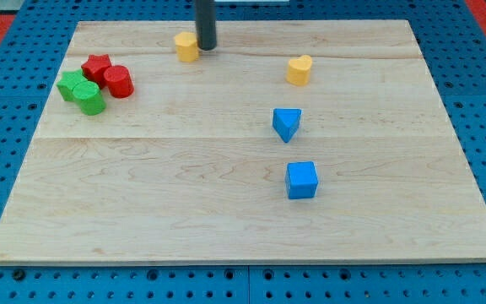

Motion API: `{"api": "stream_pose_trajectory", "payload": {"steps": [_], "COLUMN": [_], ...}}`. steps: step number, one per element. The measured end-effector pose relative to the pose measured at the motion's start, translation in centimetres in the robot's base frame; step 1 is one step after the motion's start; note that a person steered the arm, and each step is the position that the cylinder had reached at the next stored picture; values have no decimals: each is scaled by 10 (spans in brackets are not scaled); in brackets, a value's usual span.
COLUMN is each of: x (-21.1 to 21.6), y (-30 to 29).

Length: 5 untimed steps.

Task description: Point your arm towards the yellow heart

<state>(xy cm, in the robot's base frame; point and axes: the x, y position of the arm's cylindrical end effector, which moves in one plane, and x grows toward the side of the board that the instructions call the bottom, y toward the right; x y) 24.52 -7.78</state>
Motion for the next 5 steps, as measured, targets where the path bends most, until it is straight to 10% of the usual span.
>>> {"api": "stream_pose_trajectory", "payload": {"steps": [2, 5], "x": [-9, 8], "y": [3, 206]}}
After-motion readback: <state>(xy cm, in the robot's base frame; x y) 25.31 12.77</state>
